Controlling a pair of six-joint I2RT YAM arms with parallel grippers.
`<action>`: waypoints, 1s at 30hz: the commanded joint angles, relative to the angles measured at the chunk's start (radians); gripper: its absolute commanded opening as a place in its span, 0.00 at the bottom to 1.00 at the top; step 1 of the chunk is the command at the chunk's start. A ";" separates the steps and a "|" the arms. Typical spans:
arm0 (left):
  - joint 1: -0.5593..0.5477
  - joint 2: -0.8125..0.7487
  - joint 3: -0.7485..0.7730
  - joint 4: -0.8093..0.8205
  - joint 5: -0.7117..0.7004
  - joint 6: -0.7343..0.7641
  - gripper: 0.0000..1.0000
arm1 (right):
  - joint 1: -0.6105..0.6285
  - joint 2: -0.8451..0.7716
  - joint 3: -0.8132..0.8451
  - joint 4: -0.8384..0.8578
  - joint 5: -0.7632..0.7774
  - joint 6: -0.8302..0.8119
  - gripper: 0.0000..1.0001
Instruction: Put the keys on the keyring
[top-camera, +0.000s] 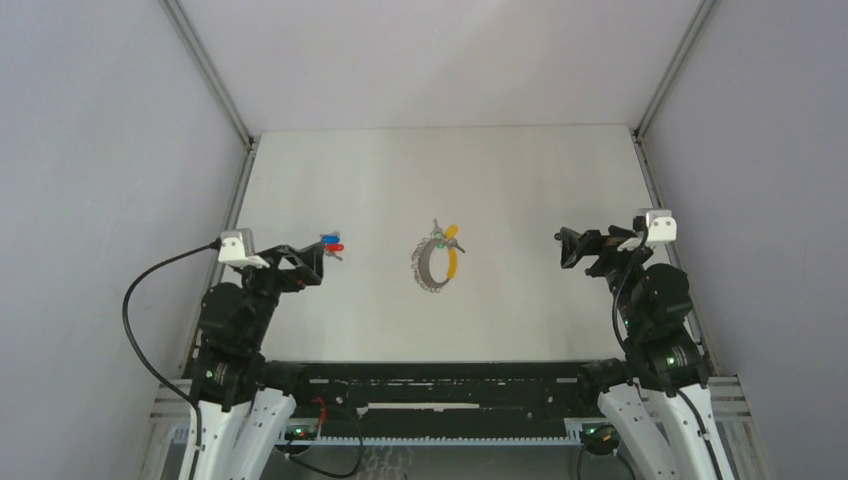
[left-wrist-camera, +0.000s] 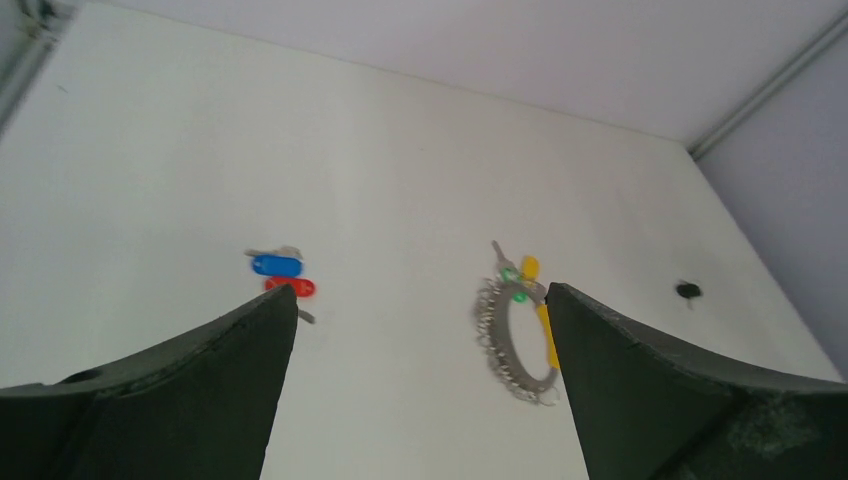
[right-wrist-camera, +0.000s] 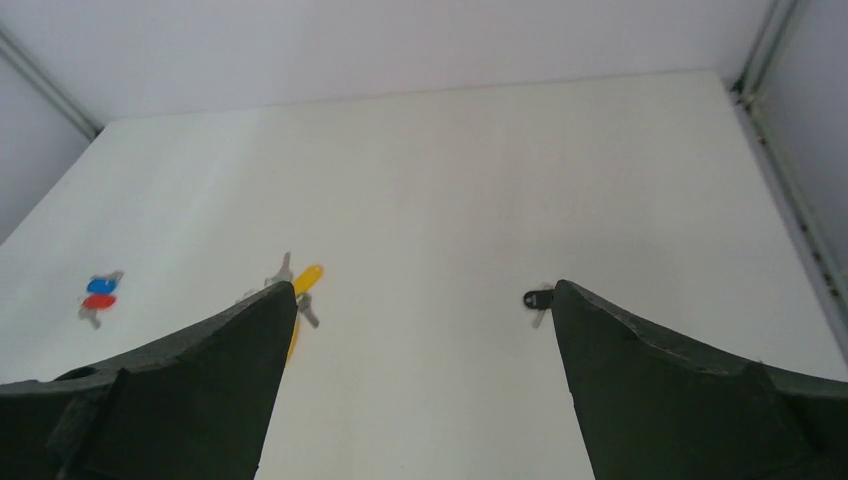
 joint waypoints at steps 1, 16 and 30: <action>-0.006 0.105 -0.026 0.133 0.158 -0.169 1.00 | -0.004 0.098 0.033 0.005 -0.117 0.064 1.00; -0.266 0.663 -0.055 0.500 0.027 -0.204 1.00 | 0.157 0.514 -0.009 0.226 -0.227 0.073 1.00; -0.268 1.215 0.143 0.605 0.201 -0.169 0.78 | 0.265 0.814 -0.027 0.434 -0.243 0.069 0.98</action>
